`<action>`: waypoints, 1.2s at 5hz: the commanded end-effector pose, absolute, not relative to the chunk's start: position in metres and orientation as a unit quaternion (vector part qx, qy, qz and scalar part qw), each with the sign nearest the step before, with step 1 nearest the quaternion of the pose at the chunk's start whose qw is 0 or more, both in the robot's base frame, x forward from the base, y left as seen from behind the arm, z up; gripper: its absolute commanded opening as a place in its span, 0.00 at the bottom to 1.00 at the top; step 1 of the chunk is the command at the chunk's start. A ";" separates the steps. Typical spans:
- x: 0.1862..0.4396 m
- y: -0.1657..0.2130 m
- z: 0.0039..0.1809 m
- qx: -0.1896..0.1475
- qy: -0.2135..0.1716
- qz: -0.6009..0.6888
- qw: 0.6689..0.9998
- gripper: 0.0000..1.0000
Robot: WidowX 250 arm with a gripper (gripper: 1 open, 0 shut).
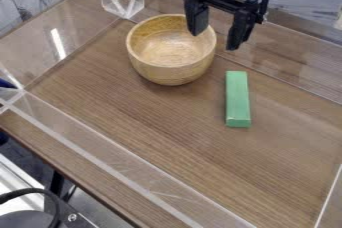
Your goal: Put the green block in the brown bowl
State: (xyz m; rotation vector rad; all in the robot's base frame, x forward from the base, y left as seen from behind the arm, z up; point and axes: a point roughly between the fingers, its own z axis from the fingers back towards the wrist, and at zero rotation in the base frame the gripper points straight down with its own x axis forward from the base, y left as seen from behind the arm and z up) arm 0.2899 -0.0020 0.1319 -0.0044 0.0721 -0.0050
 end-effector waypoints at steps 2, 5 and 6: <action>0.294 -0.014 0.109 -0.004 0.050 0.011 0.999 1.00; 0.306 -0.031 0.077 -0.013 0.048 0.014 0.999 1.00; 0.310 -0.037 0.067 -0.017 0.046 0.014 0.999 1.00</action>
